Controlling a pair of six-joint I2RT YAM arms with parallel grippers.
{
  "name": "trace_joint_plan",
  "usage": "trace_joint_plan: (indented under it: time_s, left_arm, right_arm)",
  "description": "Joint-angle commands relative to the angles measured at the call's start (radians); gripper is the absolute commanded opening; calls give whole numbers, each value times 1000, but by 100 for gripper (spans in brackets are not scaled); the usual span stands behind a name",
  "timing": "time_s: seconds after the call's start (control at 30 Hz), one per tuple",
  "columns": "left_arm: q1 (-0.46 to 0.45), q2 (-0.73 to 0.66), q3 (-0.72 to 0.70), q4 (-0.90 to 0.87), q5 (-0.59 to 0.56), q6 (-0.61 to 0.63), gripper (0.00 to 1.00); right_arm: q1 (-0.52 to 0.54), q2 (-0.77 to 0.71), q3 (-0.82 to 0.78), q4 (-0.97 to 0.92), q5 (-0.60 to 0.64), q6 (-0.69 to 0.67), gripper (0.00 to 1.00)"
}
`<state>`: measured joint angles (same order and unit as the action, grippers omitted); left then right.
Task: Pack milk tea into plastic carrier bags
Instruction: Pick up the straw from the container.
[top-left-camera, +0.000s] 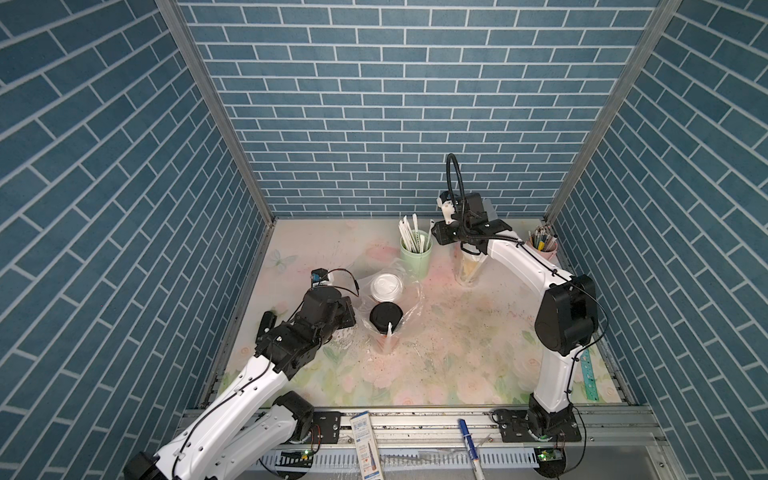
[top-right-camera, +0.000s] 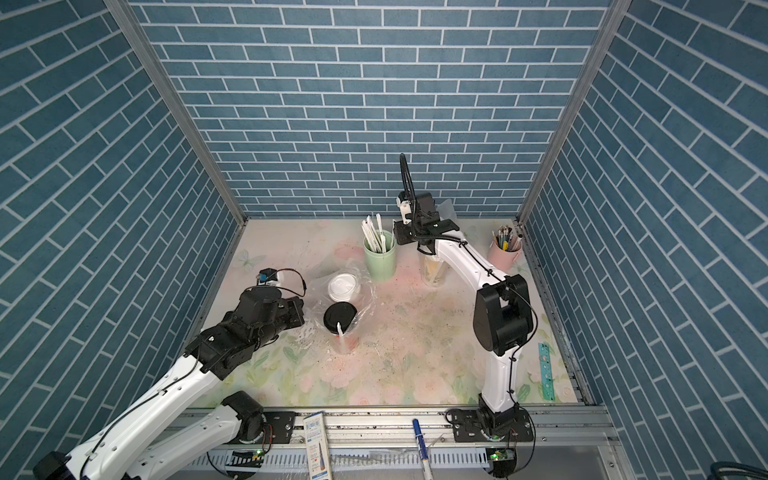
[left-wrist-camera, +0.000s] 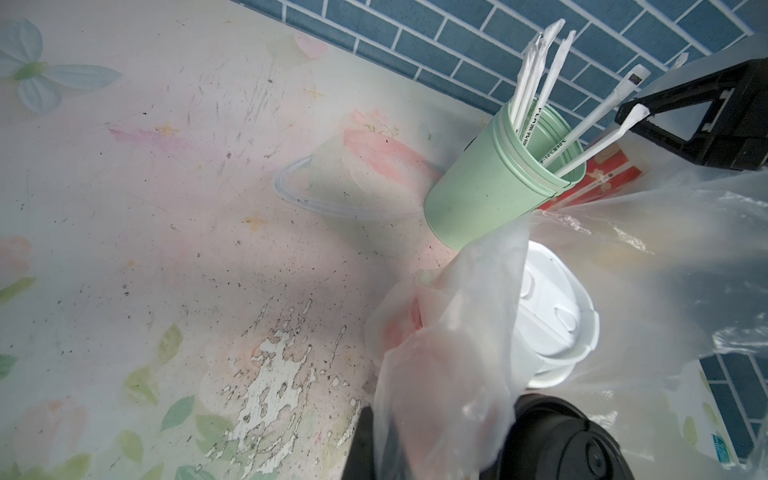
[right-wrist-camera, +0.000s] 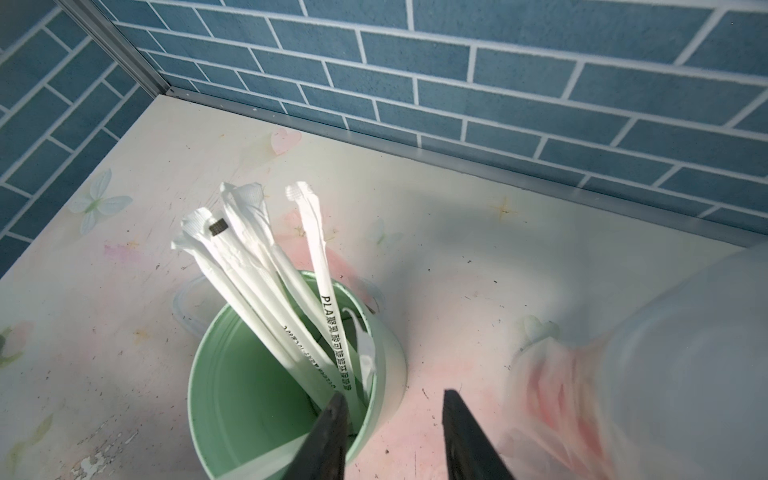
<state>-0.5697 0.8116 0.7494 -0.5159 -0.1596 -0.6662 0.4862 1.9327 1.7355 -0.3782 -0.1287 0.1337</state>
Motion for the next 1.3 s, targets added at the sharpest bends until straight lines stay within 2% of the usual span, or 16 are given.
trace_joint_plan:
  time_s: [0.0,0.2,0.4,0.67,0.77,0.93,1.07,1.23,1.27]
  left_arm:
    - [3,-3,-5,6,0,-4,0]
    - [4,-7,-8,3,-3,-4,0]
    - [4,-8,-10,-2,-4,-4,0]
    - [3,-16,-8,-9,-9,-4,0]
    - [3,-18,-8,-9,-11,-4,0]
    - [2,-23,-8,-13,-12,-2,0]
    - [3,-27,-7,-16,-14,-3,0]
    - [4,-28,-5,-16,-15,-1,0]
    - [4,-28,-5,-16,-16,-1,0]
  right_arm:
    - [3,-43,-5,25,-27,32,41]
    - [3,-17,13,56,-100,52,42]
    - [0,67,102,27,-90,52,51]
    - [-11,149,208,-4,-73,73,49]
    - [-12,160,225,-18,-71,76,44]
    - [-12,167,226,-17,-79,80,29]
    - [-12,182,243,-26,-83,80,20]
    - [-12,191,272,-40,-83,78,1]
    - [-13,188,276,-42,-83,75,0]
